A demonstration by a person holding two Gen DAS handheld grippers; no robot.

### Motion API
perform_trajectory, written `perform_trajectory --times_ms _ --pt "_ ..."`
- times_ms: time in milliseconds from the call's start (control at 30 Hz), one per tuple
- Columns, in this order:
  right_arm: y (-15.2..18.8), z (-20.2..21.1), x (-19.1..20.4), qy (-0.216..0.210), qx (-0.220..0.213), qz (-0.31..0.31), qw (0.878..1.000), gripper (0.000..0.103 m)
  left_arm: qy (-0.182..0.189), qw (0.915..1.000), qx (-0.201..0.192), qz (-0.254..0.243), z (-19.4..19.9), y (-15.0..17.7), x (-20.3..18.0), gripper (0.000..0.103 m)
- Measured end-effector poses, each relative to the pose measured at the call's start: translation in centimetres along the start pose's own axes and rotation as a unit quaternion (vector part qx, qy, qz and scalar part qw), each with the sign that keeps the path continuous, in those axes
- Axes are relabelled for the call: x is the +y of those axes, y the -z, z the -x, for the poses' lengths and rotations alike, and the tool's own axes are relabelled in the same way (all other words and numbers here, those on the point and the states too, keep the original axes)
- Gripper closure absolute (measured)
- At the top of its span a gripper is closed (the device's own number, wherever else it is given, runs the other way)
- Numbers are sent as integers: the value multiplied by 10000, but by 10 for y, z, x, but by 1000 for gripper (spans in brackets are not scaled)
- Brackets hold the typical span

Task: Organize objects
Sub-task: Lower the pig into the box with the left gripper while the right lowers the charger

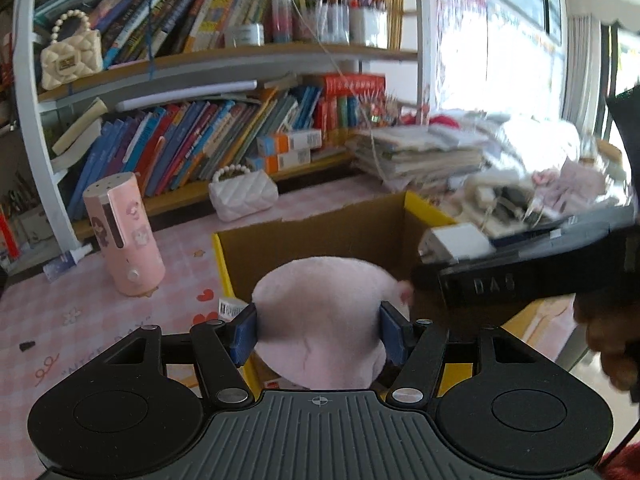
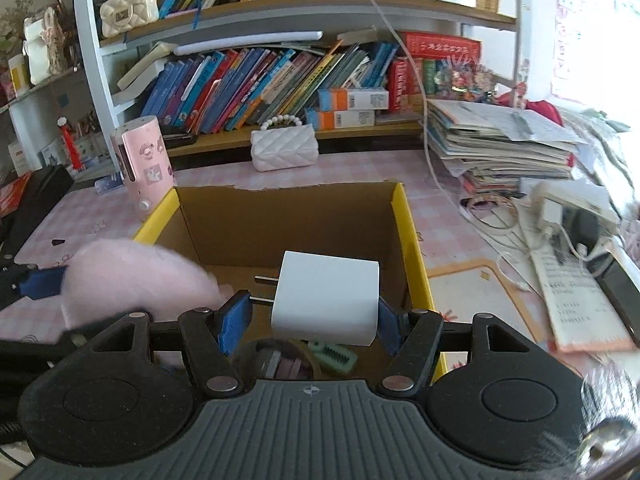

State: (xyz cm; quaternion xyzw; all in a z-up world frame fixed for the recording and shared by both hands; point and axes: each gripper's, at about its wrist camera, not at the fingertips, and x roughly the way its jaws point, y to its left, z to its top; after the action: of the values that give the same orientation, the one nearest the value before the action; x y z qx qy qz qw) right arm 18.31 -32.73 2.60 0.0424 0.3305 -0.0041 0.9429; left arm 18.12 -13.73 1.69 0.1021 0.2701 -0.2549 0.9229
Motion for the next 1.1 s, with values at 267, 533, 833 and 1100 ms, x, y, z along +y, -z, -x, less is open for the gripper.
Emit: perform_trajectory --times_ms 267,533,833,1100 --pt "-18 -41 -5 -372 397 123 9984 41 -211 9995 221 126 -31 -1 2 46" --pt "-26 -66 3 -666 659 276 9952 41 -547 9984 171 27 -44 -6 2 38" --pt "-31 -72 0 -730 652 264 9948 41 -872 9958 -206 209 -21 -10 11 27" --pt "-22 -78 18 -971 929 730 9882 41 -1166 9887 -392 855 6 -1 25 19"
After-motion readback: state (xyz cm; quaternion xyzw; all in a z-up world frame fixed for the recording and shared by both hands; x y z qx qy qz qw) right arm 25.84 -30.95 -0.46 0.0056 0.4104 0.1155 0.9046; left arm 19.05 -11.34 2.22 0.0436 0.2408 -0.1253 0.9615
